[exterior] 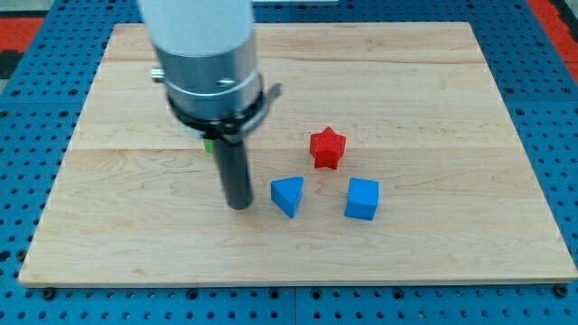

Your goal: Place blue triangle vertically below the red star

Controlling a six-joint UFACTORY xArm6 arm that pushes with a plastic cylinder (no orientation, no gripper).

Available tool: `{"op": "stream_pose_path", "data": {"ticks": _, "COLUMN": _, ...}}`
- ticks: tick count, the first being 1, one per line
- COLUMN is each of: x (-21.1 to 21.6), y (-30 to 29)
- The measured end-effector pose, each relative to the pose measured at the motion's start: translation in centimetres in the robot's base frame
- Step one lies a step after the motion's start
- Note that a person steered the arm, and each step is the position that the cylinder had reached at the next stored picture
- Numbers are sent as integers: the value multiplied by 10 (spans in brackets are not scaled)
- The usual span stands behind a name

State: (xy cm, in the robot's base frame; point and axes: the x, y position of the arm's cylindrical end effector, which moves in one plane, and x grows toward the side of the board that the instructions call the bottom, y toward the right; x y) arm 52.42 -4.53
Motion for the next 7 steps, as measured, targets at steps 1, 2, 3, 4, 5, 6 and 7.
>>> {"op": "stream_pose_path", "data": {"ticks": 1, "x": 25, "y": 41}}
{"op": "stream_pose_path", "data": {"ticks": 2, "x": 44, "y": 104}}
{"op": "stream_pose_path", "data": {"ticks": 3, "x": 9, "y": 105}}
{"op": "stream_pose_path", "data": {"ticks": 4, "x": 0, "y": 98}}
{"op": "stream_pose_path", "data": {"ticks": 5, "x": 39, "y": 43}}
{"op": "stream_pose_path", "data": {"ticks": 6, "x": 48, "y": -31}}
{"op": "stream_pose_path", "data": {"ticks": 7, "x": -2, "y": -66}}
